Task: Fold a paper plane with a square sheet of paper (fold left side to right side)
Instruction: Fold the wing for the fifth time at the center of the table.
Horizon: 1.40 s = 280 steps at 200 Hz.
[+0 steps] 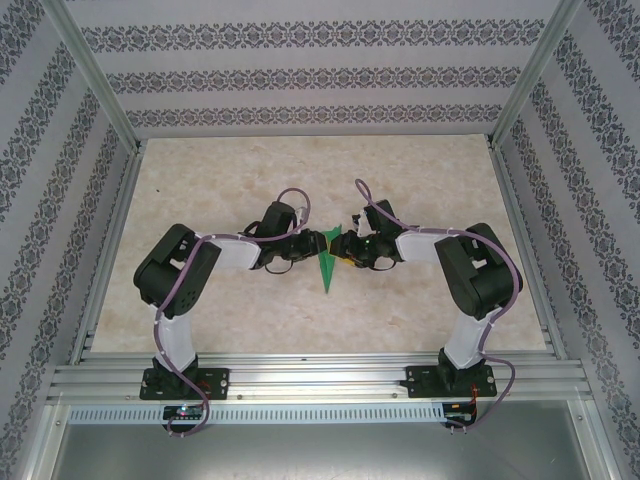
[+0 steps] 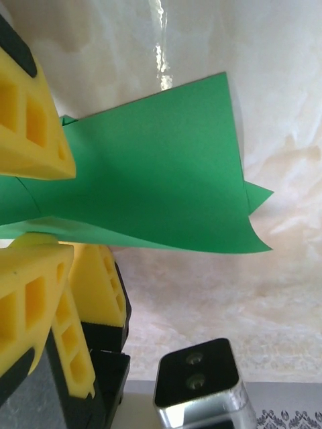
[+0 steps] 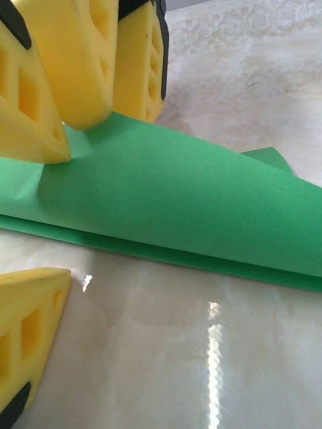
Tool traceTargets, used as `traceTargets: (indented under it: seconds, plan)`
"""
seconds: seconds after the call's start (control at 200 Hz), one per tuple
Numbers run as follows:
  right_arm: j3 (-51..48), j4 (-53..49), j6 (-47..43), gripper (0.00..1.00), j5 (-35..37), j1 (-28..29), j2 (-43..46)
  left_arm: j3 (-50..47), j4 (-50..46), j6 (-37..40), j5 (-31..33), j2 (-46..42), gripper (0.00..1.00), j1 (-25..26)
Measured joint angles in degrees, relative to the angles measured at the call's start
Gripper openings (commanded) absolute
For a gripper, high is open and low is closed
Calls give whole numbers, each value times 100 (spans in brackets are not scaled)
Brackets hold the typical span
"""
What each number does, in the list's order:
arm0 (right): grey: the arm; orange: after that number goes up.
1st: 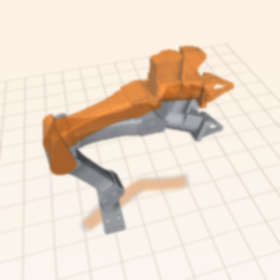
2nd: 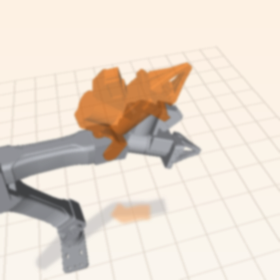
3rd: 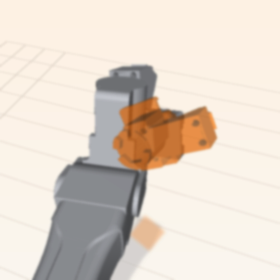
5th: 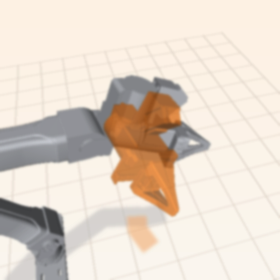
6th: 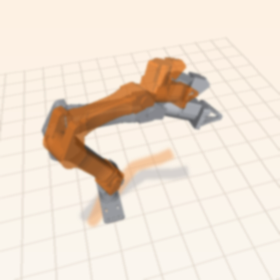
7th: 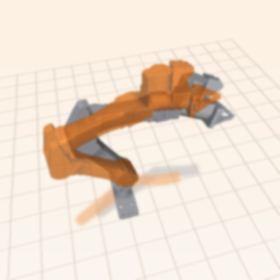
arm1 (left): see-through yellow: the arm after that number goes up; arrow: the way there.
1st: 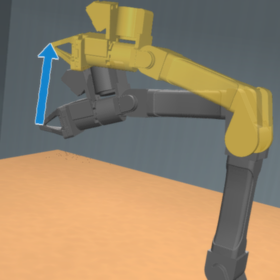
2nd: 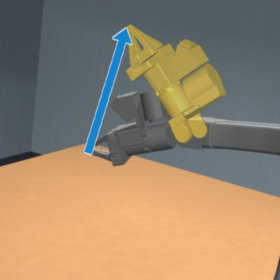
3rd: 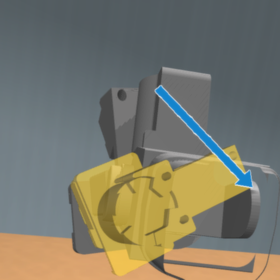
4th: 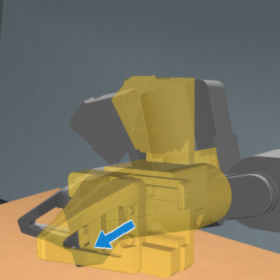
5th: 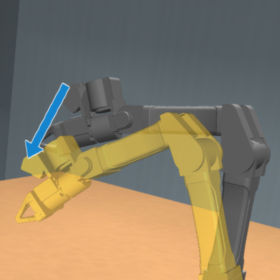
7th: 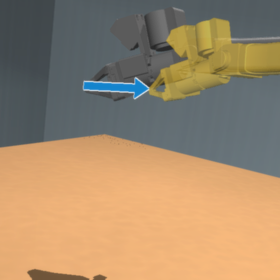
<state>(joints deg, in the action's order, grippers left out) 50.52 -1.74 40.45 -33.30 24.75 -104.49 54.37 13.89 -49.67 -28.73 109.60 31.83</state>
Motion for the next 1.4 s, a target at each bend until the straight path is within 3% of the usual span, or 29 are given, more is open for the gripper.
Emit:
traceTargets:
  seconds: [0.315,1.399]
  plan:
    - [11,-11,0,48,-26,-2,-4,46,2,11,-98,120,4,0]
    - [9,-15,-72,51,-44,0,37,11,-44,55,96,271,2,0]
